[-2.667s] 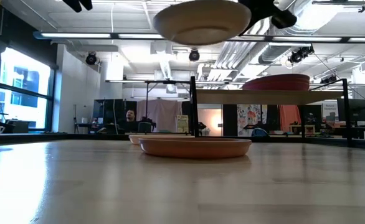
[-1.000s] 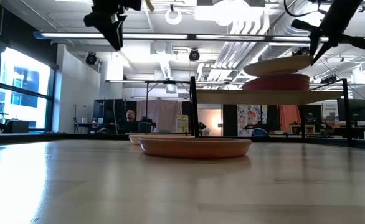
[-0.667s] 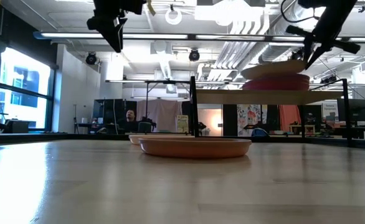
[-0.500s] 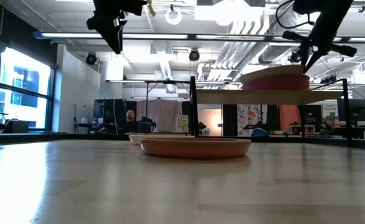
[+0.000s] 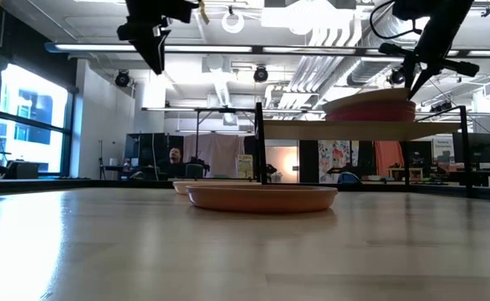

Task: Place and stack plates onto a shelf
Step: Stack the top white plate on top of the purple plate, then put the white plate on the shelf

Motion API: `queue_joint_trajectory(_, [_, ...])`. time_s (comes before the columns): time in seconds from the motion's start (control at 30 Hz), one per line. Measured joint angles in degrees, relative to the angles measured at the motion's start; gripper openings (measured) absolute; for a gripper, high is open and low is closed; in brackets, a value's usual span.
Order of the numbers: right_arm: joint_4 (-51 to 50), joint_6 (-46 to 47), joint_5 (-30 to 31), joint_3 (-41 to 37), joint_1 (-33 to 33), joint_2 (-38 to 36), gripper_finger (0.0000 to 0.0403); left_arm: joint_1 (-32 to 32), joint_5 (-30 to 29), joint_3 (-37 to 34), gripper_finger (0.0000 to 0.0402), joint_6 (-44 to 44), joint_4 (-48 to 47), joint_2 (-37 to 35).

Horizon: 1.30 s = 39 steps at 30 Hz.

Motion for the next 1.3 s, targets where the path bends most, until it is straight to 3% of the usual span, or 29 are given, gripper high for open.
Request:
queue_joint_trajectory(0.17, [0.0, 0.0, -0.5, 0.0, 0.0, 0.0, 0.0012, 0.0, 0.0, 0.0, 0.0111, 1.0, 1.4, 0.0])
queue_joint_trajectory(0.57, [0.0, 0.8, -0.9, 0.0, 0.0, 0.0, 0.0087, 0.0, 0.0, 0.0, 0.0111, 1.8, 1.3, 0.0])
queue_joint_trajectory(1.03, [-8.3, -1.2, -3.5, 0.1, 0.0, -0.9, 0.0092, 0.0, 0.2, 0.0, 0.0111, 2.0, 1.3, 0.0])
queue_joint_trajectory(1.3, [-8.0, -5.8, -7.7, 0.1, 0.1, -2.5, 0.0092, 0.0, 0.2, 0.0, 0.0111, 2.0, 1.3, 0.0])
